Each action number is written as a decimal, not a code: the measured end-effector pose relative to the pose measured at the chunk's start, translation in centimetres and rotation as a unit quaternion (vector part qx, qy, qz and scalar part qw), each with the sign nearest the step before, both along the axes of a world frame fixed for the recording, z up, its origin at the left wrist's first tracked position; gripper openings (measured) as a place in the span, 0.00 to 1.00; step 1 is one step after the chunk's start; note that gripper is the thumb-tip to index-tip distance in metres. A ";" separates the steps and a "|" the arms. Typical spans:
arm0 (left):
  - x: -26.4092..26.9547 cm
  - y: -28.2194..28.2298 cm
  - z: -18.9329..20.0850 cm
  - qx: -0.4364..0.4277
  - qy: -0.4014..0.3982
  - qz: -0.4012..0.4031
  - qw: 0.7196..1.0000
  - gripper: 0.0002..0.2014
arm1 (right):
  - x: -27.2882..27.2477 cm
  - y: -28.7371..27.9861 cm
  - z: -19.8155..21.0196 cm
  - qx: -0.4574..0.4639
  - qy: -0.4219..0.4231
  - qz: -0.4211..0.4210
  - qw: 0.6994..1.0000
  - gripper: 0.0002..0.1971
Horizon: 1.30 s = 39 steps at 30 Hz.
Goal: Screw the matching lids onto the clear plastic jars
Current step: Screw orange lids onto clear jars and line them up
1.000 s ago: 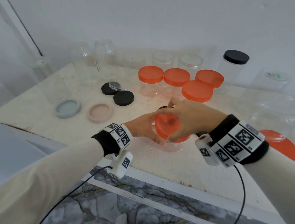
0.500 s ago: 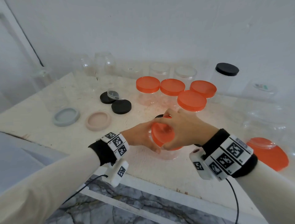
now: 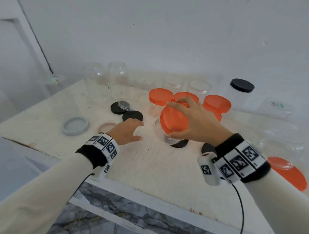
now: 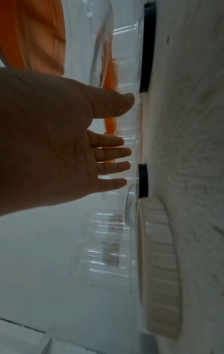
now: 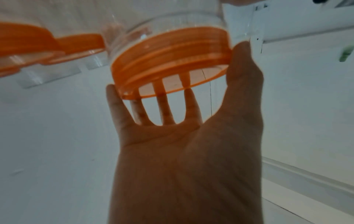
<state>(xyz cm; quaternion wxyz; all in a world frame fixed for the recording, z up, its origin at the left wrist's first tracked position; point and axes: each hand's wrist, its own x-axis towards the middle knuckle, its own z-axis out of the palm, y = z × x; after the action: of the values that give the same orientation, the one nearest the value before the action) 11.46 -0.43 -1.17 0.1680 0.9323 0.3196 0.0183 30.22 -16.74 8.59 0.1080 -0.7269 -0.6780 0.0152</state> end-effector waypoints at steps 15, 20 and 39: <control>0.0 0.4 -0.8 -0.103 0.067 -0.032 0.992 0.39 | 0.1 7.7 -4.2 -0.004 0.071 -0.014 0.997 0.46; 0.2 0.6 -0.9 -0.094 0.069 -0.035 0.993 0.39 | 0.2 8.3 -4.8 -0.029 0.047 -0.031 0.998 0.42; 0.4 0.3 -0.8 -0.079 0.090 -0.035 0.992 0.40 | 0.1 9.3 -6.4 0.012 0.000 0.029 1.000 0.25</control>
<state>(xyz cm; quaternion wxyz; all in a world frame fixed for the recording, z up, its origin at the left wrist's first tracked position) 11.90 -0.10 -1.92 0.2125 0.9246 0.3009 -0.0967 30.36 -7.48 2.15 0.1161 -0.7060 -0.6986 0.0107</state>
